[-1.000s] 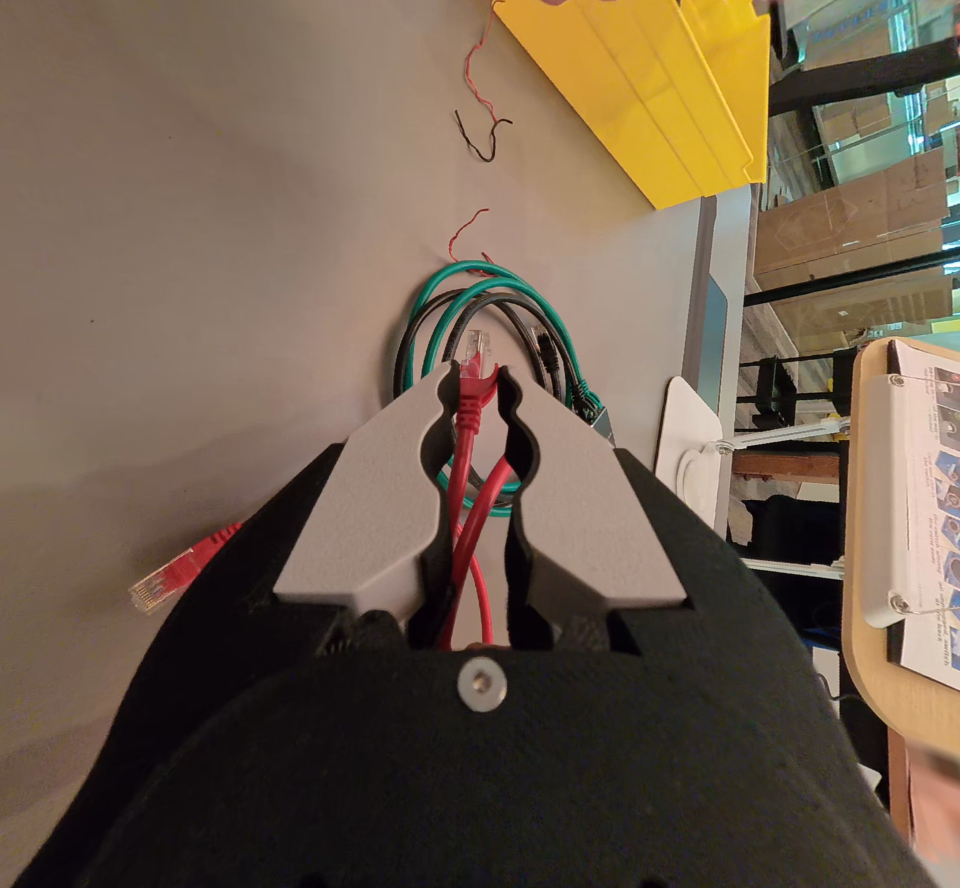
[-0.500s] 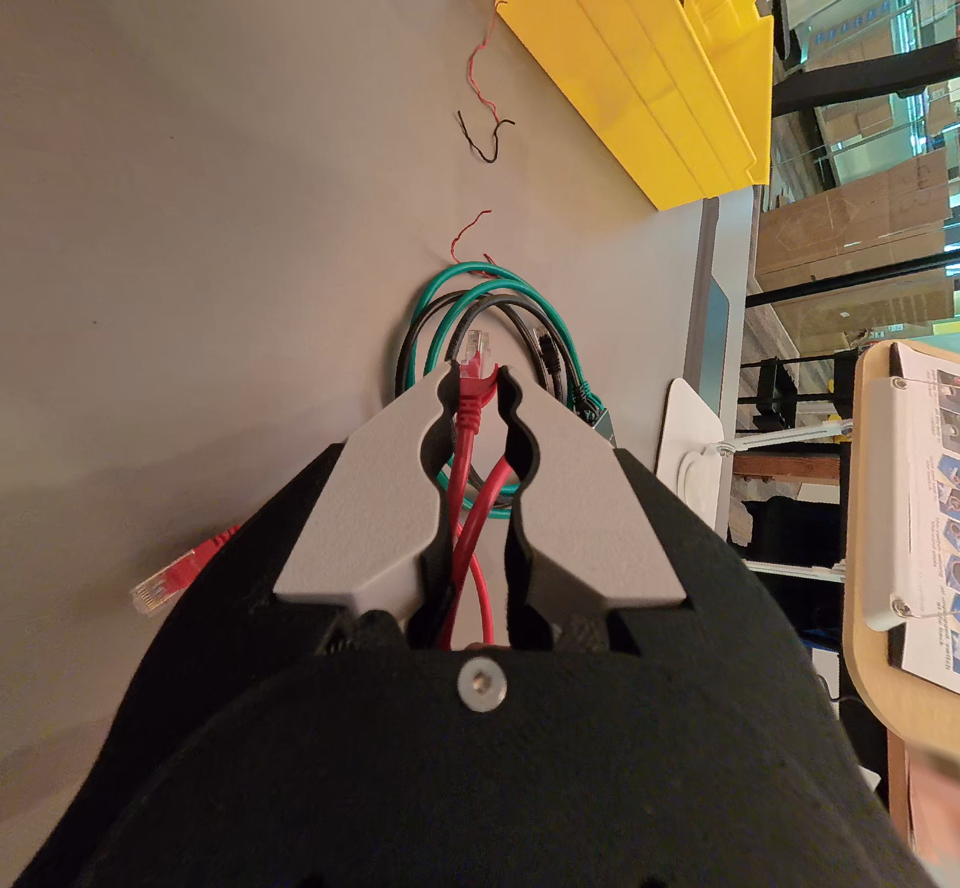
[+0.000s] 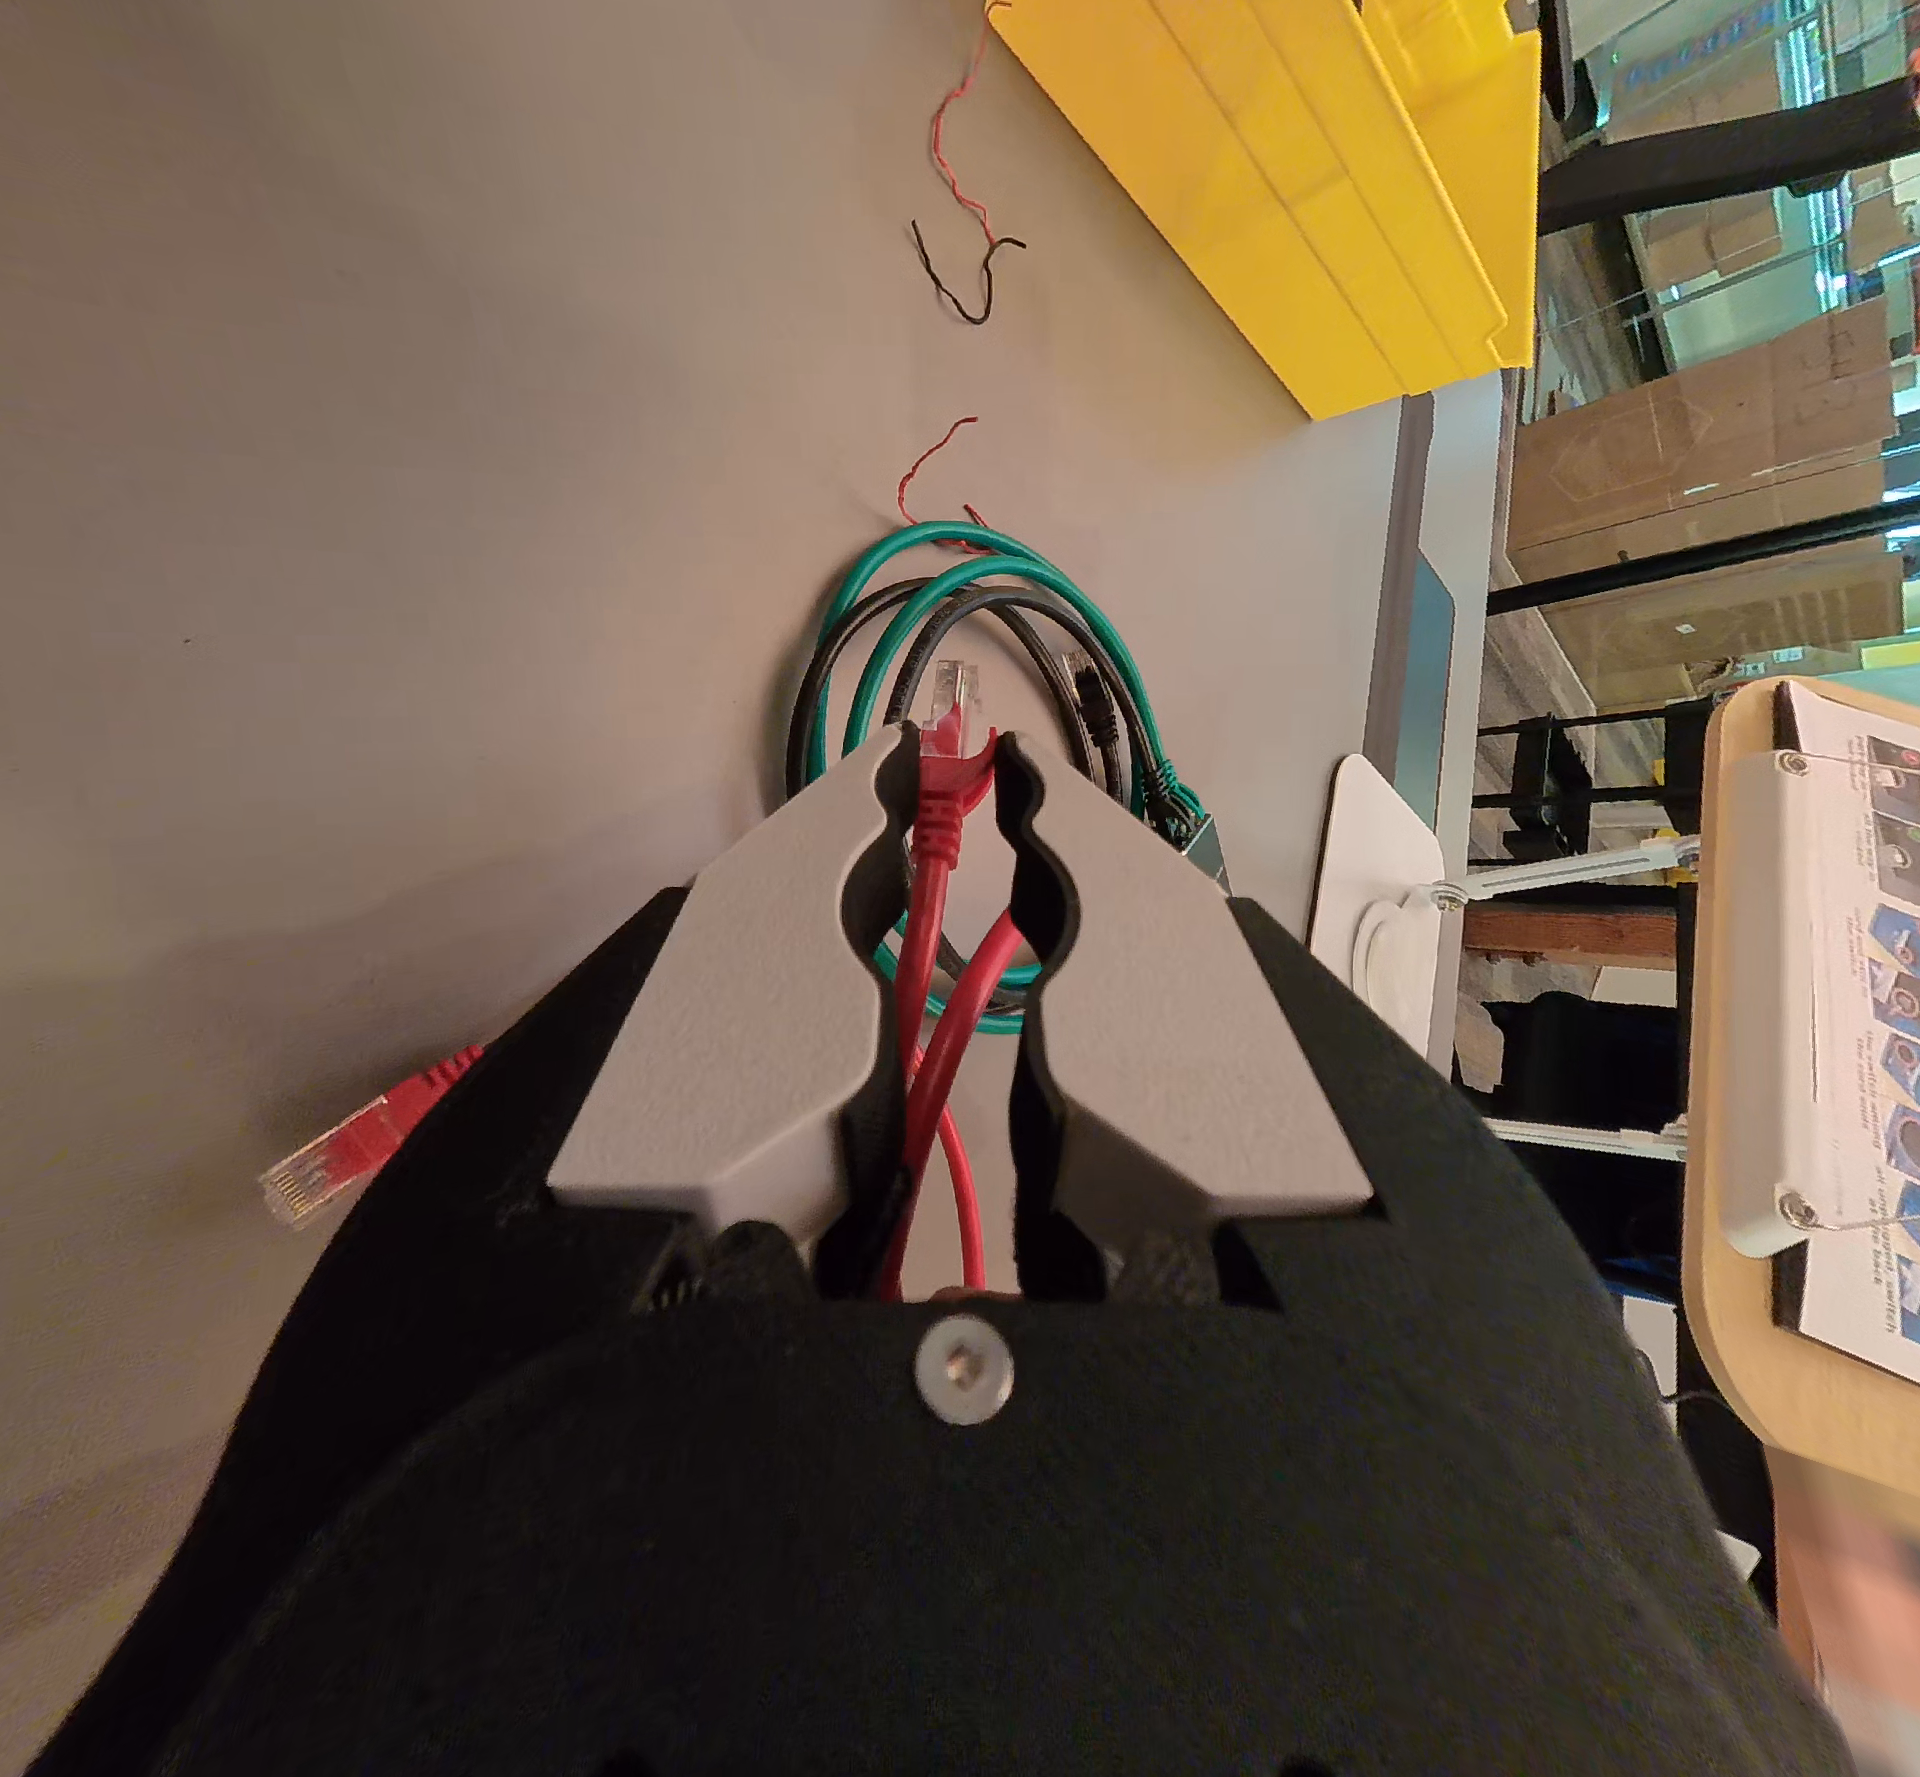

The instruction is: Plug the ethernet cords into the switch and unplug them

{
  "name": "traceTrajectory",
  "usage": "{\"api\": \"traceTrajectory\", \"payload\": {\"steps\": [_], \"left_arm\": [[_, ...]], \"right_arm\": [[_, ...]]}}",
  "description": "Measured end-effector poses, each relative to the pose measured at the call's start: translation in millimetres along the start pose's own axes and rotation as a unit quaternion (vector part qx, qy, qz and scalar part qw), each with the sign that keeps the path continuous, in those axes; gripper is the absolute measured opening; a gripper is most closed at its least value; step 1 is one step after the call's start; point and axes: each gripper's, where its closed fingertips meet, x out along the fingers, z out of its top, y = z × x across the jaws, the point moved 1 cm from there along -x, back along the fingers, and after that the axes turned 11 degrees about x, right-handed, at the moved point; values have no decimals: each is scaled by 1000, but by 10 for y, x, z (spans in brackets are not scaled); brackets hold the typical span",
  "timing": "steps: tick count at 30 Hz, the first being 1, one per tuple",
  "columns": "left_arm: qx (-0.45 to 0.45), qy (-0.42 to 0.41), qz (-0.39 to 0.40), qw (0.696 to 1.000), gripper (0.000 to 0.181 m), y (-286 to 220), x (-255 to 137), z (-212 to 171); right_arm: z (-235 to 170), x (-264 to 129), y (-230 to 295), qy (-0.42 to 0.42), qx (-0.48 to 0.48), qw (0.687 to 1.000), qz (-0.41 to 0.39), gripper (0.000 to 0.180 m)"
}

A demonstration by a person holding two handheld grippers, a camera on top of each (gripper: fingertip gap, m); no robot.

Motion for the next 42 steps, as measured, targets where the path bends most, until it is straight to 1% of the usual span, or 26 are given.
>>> {"api": "traceTrajectory", "payload": {"steps": [7, 9, 10, 13, 14, 15, 17, 21, 24, 26, 27, 28, 30, 32, 35, 37, 38, 42], "left_arm": [[-12, -10, 4, 1000, 0, 43, -33, 30], [-11, -6, 8, 1000, 6, 43, -27, 10], [-14, -6, 13, 1000, 10, 51, -22, 1], [-23, 0, 17, 1000, 44, 40, 11, -25], [-19, 1, 19, 1000, 42, 36, 16, -27], [-8, -4, 15, 1000, 10, 11, 6, -13], [-4, -13, 6, 1000, 0, -10, -4, 25], [0, -17, -3, 1000, 0, -25, -9, 60], [-3, -9, 5, 1000, 5, -5, -7, 27], [-21, -7, 3, 1000, 9, -7, 5, 3], [-33, -9, 2, 999, 19, -8, 15, -4], [-46, -11, 7, 999, 38, 3, 26, -8], [-77, -12, 7, 997, 68, 12, 49, -24], [-106, -23, 9, 994, 89, 31, 56, -16], [-156, -43, -2, 987, 114, 46, 55, 12], [-185, -57, -8, 981, 127, 62, 45, 36], [-198, -66, -11, 978, 131, 69, 37, 51], [-244, -84, -18, 966, 134, 101, 18, 40]], "right_arm": [[9, 5, 4, 0, -2, 1000, 0, 12], [6, 3, 2, 0, -1, 1000, 0, 12], [6, 3, 1, 0, -1, 1000, 0, 12], [7, 5, 4, 0, -1, 1000, 1, 12], [8, 6, 6, 0, -1, 1000, 1, 12], [7, 6, 6, 1, -2, 1000, 1, 12], [2, 6, 4, 1, -1, 1000, 1, 12], [-2, 3, -3, 1, -1, 1000, 0, 12], [2, 6, 1, 0, -2, 1000, 0, 12], [0, 3, -1, 1, -2, 1000, 0, 12], [1, 2, -3, 0, -1, 1000, -1, 12], [0, 1, -4, 0, -1, 1000, -1, 12], [-3, 2, -4, 0, -1, 1000, -1, 12], [-4, 6, -1, 1, -1, 1000, 0, 12], [-4, 8, 0, 1, -1, 1000, 0, 12], [-6, 11, 0, 1, -1, 1000, 0, 12], [-6, 12, 0, 1, 0, 1000, 0, 12], [-5, 10, -10, -4, 4, 1000, -1, 12]]}}
